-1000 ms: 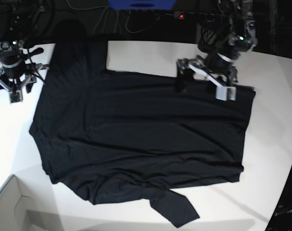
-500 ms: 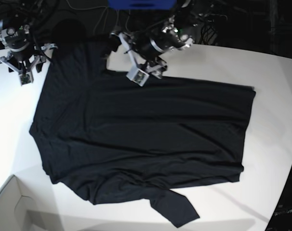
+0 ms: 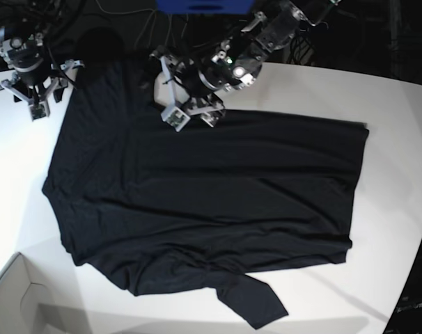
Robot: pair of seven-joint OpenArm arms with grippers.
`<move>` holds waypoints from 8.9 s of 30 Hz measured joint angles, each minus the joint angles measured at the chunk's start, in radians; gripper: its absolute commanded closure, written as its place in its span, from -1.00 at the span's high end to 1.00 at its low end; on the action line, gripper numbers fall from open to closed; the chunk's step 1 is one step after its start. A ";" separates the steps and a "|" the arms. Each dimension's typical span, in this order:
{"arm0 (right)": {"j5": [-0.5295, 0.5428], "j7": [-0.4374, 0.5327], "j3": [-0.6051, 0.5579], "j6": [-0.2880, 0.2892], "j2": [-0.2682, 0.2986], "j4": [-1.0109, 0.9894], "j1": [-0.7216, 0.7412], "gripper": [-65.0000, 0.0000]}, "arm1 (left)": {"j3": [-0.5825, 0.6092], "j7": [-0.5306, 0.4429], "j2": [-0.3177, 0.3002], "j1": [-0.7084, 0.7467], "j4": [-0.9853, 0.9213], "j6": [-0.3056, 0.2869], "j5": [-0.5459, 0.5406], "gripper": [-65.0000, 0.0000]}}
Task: Layout the t-shirt on the table in an organized manner, then fold the t-shirt properly
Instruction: 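Move the left gripper over the collar edge and grasp the cloth, then grasp the shirt shoulder with the right gripper and lift both grippers, then pull the lifted cloth with the left gripper away from the right gripper, then lay the shirt down and regrasp the collar edge with both grippers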
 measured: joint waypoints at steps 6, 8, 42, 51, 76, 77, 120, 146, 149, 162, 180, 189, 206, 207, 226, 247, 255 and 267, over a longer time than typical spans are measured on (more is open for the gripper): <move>-0.002 -0.008 -0.130 -0.001 0.001 0.000 -0.104 -0.13 | -0.034 -0.012 -0.002 0.003 0.000 -0.002 -0.008 1.00; -0.003 -0.007 -0.188 -0.002 0.001 0.000 -0.130 -0.13 | -0.080 -0.008 0.004 0.004 -0.002 -0.001 -0.005 1.00; -0.012 -0.028 -0.438 -0.008 -0.022 -0.163 0.115 -1.00 | -0.405 0.028 -0.182 0.106 0.181 0.009 -0.319 1.00; -0.009 -0.053 -0.434 -0.008 -0.016 -0.161 0.307 -1.00 | -0.283 0.031 -0.211 0.083 0.183 0.007 -0.365 1.00; -0.011 -0.112 -0.442 -0.008 0.012 -0.159 0.423 -1.00 | 0.224 -0.057 -0.123 -0.242 -0.114 -0.018 -0.373 1.00; -0.011 -0.111 -0.442 -0.008 0.012 -0.159 0.423 -1.00 | 0.225 -0.056 -0.121 -0.247 -0.120 -0.021 -0.377 1.00; -0.015 -0.104 -0.439 0.000 0.011 -0.158 0.324 -1.00 | -0.407 0.093 -0.479 -0.134 0.220 0.004 -0.365 -1.00; -0.011 -0.108 -0.507 -0.001 0.014 -0.164 0.493 -1.00 | -0.148 0.337 -0.239 -0.092 0.245 0.000 -0.371 -0.24; -0.008 -0.106 -0.517 0.000 0.011 -0.164 0.507 -1.00 | -0.148 0.352 -0.216 -0.095 0.237 0.000 -0.370 -0.15; -0.098 -0.106 -0.613 0.000 0.011 -0.205 0.567 -1.00 | -0.149 0.360 -0.061 -0.103 0.018 0.004 -0.360 0.00; -0.098 -0.106 -0.611 0.000 0.012 -0.204 0.575 -1.00 | 0.098 0.303 -0.040 -0.262 -0.159 -0.008 -0.418 -1.00; -0.098 -0.106 -0.604 0.000 0.014 -0.203 0.571 -1.00 | -0.022 0.380 -0.226 -0.286 -0.011 0.008 -0.365 -1.00; -0.088 -0.083 -0.607 0.000 0.047 -0.203 0.441 -1.00 | -0.311 0.368 -0.423 -0.337 0.179 -0.002 -0.380 -1.00; -0.087 -0.080 -0.607 0.000 0.047 -0.203 0.430 -1.00 | -0.323 0.364 -0.424 -0.343 0.179 -0.003 -0.379 -1.00; -0.089 -0.083 -0.541 0.004 0.084 -0.012 0.102 -1.00 | -0.158 0.373 -0.379 -0.350 0.235 -0.004 -0.384 -1.00; -0.098 -0.006 -0.388 0.003 0.092 -0.011 -0.074 -1.00 | 0.086 0.370 -0.312 -0.347 0.195 -0.002 -0.377 -0.90; -0.098 -0.007 -0.386 0.003 0.091 -0.012 -0.077 -0.80 | 0.080 0.367 -0.339 -0.290 0.275 0.000 -0.375 0.12; -0.098 -0.003 -0.384 0.003 0.089 -0.011 -0.093 -0.42 | -0.429 0.364 -0.423 0.099 0.366 0.003 -0.369 0.71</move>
